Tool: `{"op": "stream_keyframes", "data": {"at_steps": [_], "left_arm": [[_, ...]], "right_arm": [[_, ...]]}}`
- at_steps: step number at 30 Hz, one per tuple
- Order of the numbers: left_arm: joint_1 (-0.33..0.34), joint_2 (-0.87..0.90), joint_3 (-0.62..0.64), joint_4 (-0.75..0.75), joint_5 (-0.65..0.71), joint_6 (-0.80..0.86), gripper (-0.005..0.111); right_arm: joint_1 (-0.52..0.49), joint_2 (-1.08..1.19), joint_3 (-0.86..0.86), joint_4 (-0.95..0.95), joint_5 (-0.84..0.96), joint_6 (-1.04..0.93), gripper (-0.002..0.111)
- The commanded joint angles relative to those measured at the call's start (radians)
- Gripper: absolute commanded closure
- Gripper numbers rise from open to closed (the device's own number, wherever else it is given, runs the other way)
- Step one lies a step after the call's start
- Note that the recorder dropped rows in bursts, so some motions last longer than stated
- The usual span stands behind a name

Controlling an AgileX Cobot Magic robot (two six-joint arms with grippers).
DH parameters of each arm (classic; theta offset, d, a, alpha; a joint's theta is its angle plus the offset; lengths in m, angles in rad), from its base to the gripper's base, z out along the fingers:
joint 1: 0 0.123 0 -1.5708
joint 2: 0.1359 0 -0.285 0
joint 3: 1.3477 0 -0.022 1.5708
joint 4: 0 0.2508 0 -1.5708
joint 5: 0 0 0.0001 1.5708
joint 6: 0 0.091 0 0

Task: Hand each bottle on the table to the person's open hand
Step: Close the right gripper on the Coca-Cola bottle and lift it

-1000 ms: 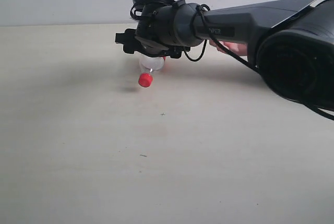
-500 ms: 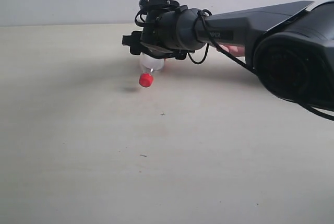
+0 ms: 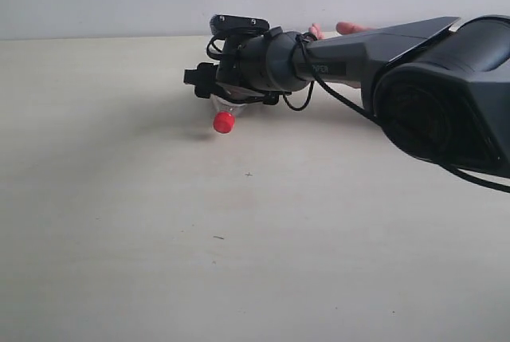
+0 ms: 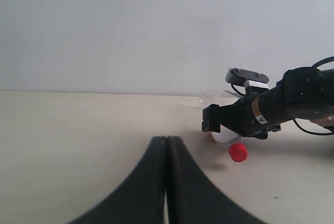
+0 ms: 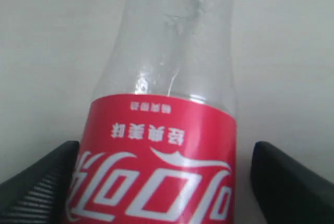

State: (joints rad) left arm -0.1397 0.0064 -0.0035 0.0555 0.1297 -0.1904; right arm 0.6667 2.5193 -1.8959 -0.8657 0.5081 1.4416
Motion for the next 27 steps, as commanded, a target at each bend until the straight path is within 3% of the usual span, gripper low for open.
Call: {"op": "stream_keyframes", "data": {"at_steps": [1, 17, 27], "left_arm": [[0.001, -0.006, 0.003, -0.009, -0.006, 0.001, 0.107], [0.001, -0.006, 0.003, -0.009, -0.006, 0.001, 0.107], [0.001, -0.006, 0.003, -0.009, -0.006, 0.001, 0.107]], "right_arm": [[-0.007, -0.001, -0.008, -0.013, -0.003, 0.004, 0.031], [0.012, -0.044, -0.008, -0.002, 0.065, -0.068, 0.108], [0.064, -0.151, -0.008, 0.106, 0.142, -0.218, 0.108]]}}
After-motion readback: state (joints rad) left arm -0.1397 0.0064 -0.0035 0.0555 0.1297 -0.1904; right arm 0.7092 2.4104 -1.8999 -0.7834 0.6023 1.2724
